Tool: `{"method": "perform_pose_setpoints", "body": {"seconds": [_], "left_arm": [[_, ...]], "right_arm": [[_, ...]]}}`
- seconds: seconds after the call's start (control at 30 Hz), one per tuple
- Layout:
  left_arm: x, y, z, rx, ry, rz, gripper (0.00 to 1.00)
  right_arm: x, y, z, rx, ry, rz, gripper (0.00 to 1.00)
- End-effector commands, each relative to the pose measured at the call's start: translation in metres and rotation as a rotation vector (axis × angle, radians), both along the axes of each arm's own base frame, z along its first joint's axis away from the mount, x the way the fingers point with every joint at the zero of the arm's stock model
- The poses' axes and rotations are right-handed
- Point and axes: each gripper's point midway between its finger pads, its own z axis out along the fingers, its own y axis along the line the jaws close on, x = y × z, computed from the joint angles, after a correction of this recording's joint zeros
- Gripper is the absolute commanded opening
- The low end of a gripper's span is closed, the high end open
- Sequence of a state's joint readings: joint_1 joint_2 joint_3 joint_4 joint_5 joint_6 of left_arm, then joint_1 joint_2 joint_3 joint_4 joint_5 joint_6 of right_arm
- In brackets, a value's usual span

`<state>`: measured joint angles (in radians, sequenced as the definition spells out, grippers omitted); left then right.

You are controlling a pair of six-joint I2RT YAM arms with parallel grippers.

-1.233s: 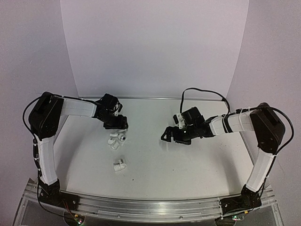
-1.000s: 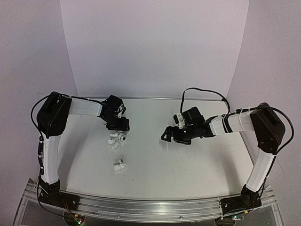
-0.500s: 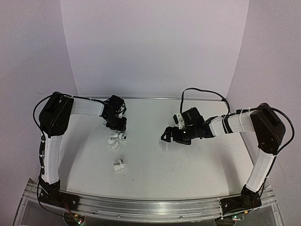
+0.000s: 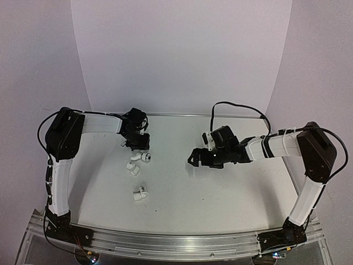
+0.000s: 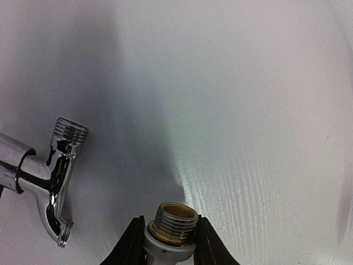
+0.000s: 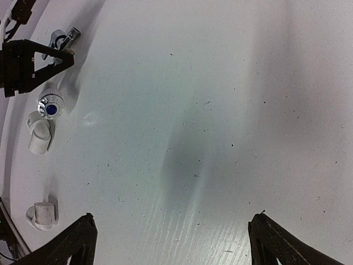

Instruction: Install the water faucets

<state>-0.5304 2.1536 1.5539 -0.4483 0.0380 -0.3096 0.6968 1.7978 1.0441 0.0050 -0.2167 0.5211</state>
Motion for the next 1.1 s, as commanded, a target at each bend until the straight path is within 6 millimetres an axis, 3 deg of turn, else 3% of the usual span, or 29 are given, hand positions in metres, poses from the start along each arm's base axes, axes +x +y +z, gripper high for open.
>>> {"method": "perform_pose_setpoints", "body": {"seconds": [0.0, 0.1, 0.23, 0.43, 0.67, 1.07], "left_arm": [[0.016, -0.025, 0.104, -0.234, -0.127, 0.064, 0.00], [0.012, -0.030, 0.135, -0.392, -0.105, 0.182, 0.00], [-0.004, -0.033, 0.159, -0.681, 0.002, 0.389, 0.00], [-0.032, -0.051, 0.160, -1.091, 0.260, 0.546, 0.00], [-0.045, -0.062, 0.156, -1.232, 0.322, 0.602, 0.00], [-0.059, -0.082, 0.146, -1.263, 0.409, 0.609, 0.00]], "right_arm": [[0.001, 0.016, 0.031, 0.057, -0.108, 0.034, 0.98], [-0.005, 0.033, 0.042, 0.085, -0.174, 0.082, 0.98], [-0.012, 0.057, 0.059, 0.130, -0.260, 0.129, 0.97], [-0.031, 0.089, 0.090, 0.180, -0.415, 0.208, 0.94], [-0.035, 0.108, 0.114, 0.224, -0.519, 0.226, 0.88], [0.001, 0.137, 0.121, 0.118, -0.656, 0.131, 0.81]]}}
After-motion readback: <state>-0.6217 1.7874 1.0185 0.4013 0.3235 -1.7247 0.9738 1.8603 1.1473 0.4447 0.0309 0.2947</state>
